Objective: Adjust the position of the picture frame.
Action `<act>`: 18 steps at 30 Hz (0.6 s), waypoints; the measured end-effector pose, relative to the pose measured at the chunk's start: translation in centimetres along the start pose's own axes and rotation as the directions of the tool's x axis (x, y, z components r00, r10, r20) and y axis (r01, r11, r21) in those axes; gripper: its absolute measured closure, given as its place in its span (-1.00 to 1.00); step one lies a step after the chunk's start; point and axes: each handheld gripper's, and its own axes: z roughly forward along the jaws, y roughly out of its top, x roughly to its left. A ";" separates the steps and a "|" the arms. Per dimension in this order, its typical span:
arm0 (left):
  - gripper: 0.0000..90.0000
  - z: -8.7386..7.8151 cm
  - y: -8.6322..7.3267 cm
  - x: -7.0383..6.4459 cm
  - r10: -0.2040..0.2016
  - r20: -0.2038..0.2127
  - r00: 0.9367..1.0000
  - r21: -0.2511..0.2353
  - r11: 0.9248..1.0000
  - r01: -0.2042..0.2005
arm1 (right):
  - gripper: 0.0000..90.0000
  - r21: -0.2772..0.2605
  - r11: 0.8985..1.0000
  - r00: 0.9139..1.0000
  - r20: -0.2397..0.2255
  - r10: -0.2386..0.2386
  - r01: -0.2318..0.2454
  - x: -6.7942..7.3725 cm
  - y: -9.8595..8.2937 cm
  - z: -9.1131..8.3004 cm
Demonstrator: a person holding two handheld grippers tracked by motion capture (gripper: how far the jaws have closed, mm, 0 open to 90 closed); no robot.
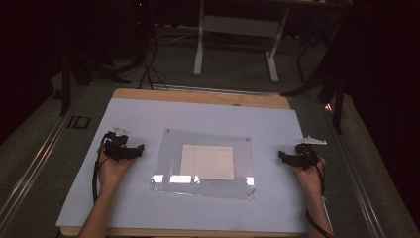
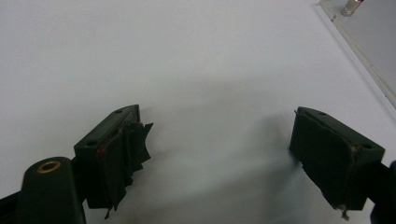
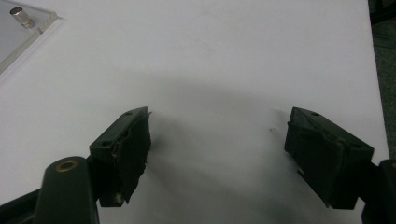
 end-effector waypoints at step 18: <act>0.00 -2.6 0.1 -0.1 0.042 0.145 0.989 -0.069 0.997 -0.032 | -0.31 -0.016 1.000 0.999 -0.022 -0.024 0.024 0.4 0.0 -0.1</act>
